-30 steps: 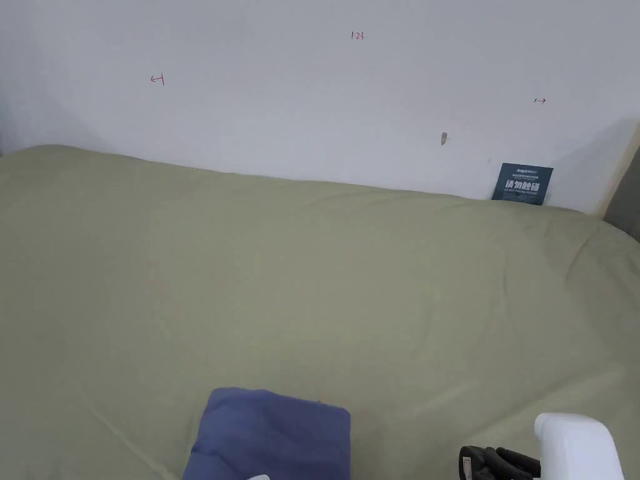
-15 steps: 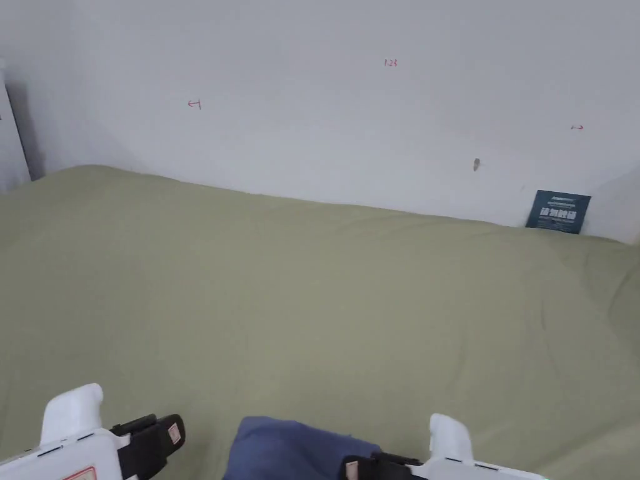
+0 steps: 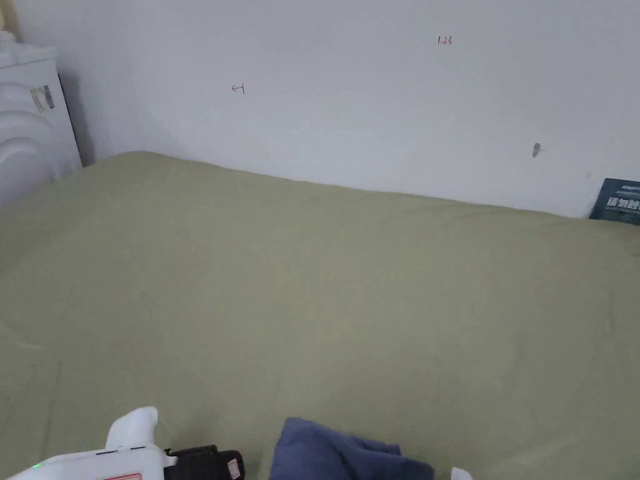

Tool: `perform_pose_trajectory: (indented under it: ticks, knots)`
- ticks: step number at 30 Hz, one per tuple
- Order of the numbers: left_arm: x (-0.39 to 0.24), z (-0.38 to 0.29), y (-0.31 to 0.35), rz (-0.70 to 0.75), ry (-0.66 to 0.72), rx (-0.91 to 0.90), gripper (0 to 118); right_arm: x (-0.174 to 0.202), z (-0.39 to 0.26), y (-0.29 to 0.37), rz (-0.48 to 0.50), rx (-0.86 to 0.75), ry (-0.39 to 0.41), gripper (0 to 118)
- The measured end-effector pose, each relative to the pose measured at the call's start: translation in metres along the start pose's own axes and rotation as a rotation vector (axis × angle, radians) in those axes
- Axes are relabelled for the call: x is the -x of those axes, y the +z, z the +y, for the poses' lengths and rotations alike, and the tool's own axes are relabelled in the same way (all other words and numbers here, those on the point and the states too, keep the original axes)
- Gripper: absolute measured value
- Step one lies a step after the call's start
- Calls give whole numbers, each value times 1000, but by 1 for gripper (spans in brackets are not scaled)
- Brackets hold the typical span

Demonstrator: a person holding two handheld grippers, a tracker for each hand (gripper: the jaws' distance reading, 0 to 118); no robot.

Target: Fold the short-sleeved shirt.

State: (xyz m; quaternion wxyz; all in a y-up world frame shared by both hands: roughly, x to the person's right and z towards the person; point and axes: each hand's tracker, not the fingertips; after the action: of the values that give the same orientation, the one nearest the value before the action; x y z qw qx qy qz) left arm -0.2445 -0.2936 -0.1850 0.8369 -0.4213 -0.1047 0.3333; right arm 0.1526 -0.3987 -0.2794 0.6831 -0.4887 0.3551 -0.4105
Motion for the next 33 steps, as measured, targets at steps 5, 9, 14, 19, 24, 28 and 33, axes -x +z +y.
perform_pose_trajectory:
  ticks: [5, 9, 14, 19, 24, 28, 33]
  knots:
    - [-2, 0, -44, -40, 0, 116, 111, 6, 0, 0, -17, 6, 20, 1]
    - [1, -15, -79, -80, 109, 229, 112, 3, 0, 0, -15, 4, 19, 1]
    - [-5, -32, -78, -181, 234, 53, 113, 5, -1, 0, -14, -6, 17, 1]
    - [-16, -41, -70, -89, 183, 108, 25, 9, -3, 1, -35, -20, 50, 1]
    - [-9, -33, -69, -142, 285, 110, 25, 12, -4, 1, -49, -30, 62, 1]
    - [-14, -17, -61, -99, 126, 148, 25, 23, -5, 3, -75, -41, 116, 1]
    - [13, 27, -25, -5, 61, 133, 25, 41, -4, 6, -95, -59, 172, 1]
